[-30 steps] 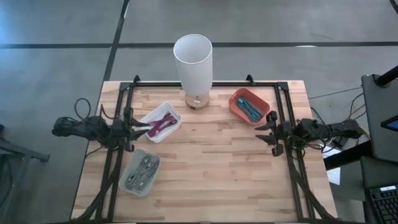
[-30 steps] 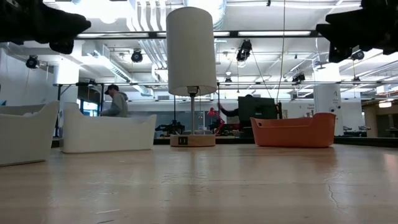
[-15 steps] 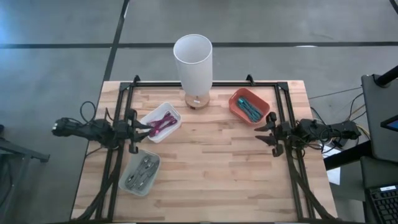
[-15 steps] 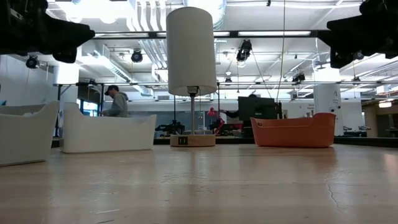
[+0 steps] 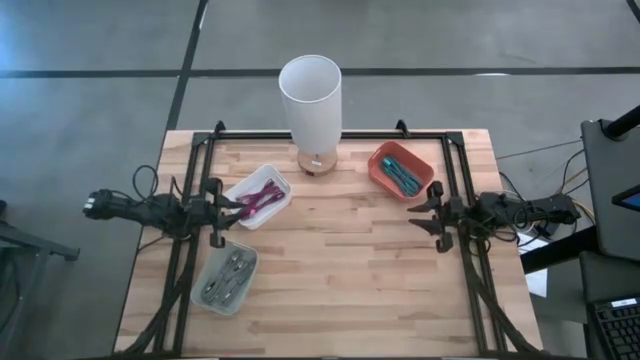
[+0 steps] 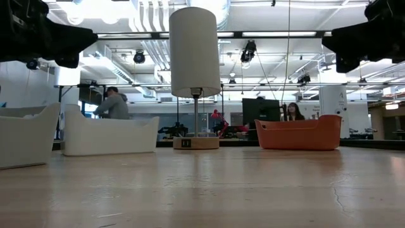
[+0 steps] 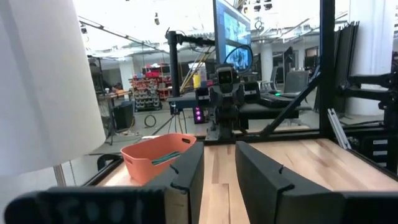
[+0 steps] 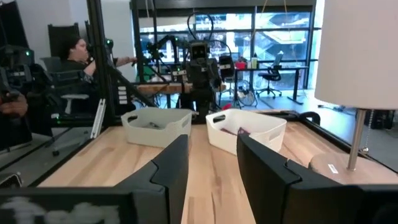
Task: Pick & Place USB Port
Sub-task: Return to Home Position
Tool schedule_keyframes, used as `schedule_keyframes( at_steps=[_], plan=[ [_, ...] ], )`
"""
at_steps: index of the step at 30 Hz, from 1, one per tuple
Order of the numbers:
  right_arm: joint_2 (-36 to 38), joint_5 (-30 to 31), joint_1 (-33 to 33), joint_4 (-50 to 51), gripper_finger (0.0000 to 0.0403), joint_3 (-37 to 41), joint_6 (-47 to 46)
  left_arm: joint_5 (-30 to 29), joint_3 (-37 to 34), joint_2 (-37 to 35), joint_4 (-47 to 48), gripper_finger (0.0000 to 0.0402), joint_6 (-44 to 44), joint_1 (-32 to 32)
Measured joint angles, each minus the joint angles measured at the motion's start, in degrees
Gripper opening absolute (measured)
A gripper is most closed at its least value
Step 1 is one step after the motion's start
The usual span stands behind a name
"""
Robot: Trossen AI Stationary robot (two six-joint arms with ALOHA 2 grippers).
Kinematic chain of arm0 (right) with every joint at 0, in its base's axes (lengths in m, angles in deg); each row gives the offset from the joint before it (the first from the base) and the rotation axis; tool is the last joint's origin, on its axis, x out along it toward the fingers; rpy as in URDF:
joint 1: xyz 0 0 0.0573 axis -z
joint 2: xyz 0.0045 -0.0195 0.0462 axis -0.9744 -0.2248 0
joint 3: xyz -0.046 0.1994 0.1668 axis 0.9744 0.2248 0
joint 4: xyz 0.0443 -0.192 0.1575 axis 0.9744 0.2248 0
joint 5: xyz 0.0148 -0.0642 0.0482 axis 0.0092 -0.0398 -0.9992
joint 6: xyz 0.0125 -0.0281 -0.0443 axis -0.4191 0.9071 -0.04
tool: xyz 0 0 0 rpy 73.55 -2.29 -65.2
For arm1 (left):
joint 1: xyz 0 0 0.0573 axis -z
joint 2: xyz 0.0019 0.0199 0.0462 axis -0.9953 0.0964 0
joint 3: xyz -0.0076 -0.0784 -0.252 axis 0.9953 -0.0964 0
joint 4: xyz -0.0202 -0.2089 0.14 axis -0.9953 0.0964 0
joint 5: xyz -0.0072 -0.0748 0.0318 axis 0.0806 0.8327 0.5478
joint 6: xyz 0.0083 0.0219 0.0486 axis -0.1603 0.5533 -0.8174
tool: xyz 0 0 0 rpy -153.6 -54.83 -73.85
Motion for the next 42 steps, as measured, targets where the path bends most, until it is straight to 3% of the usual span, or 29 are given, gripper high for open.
schedule_keyframes(
  at_steps=[15,25,32,42],
  plan=[
    [-0.1,0.1,0.0,3.8,0.0116,0.0,0.8,-0.5,-0.1,0.0,4.5,0.0099,0.9,0.0],
    [-0.1,0.1,0.0,3.8,0.0128,0.0,-0.9,-0.5,-0.1,0.0,5.7,0.0099,1.2,0.0],
    [-0.1,0.1,0.0,3.8,0.0135,0.0,-1.0,-0.7,-0.1,0.0,6.1,0.0099,6.1,0.0],
    [-0.1,0.0,0.0,3.8,0.0121,0.0,-0.9,-0.6,-0.1,0.0,6.4,0.0099,6.6,0.0]
  ],
)
